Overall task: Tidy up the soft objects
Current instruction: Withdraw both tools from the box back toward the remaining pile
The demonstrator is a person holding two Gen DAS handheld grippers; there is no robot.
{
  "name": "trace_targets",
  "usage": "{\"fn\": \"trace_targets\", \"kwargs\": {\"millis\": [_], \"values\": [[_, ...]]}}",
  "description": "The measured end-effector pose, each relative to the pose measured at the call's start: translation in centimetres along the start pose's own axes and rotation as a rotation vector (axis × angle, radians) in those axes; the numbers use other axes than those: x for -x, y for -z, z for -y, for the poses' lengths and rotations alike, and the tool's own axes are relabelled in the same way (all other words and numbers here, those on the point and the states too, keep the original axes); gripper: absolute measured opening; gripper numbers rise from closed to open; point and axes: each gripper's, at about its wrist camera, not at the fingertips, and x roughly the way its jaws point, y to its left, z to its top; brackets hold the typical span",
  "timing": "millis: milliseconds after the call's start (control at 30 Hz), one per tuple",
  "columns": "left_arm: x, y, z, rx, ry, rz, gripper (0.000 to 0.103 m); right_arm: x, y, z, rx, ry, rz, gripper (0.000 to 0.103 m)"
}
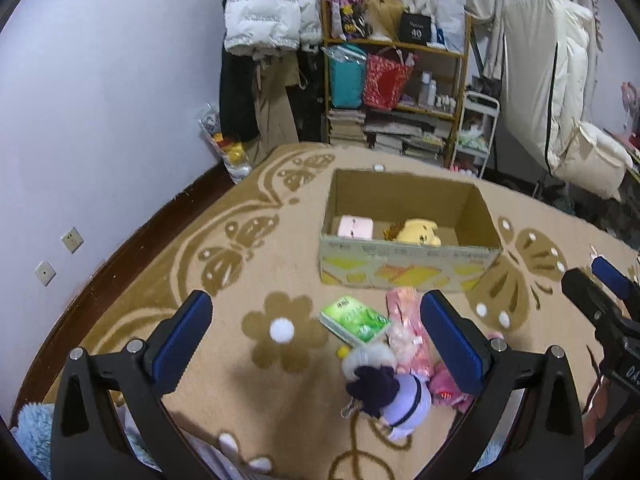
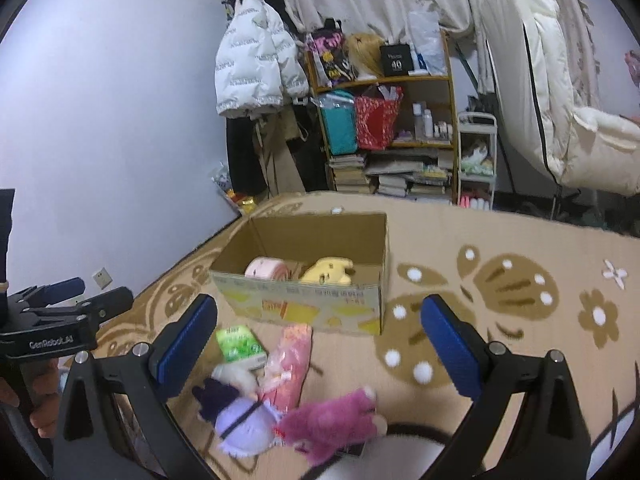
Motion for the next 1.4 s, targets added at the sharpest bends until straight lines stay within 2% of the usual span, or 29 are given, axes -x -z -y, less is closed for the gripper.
{"fn": "trace_targets", "kwargs": {"millis": [467,633,1000,1400], "values": [[-3.1,3.6,0.8,-0.01,0.006,-0.143,0.103,-2.5,4.3,0.1,-0.038,0.011,-0.151,0.103],[-4.7,4.3,0.7,0.006,0.011,-0.198,0.103,-3.8,4.9,0.9,-0.093,0.004,-0.204,0.103],[-7.0,5.3,0.7,0.02,0.016,-0.298,0.103,-6.1,5.9,1.0,-0.108,0.008,-0.319,0.103],[-9.0,6.2,1.1,0.035,0.032,-0.358,0.103,-8.2,6.9,1.7,-0.154,0.028,-0.405,0.103]]}}
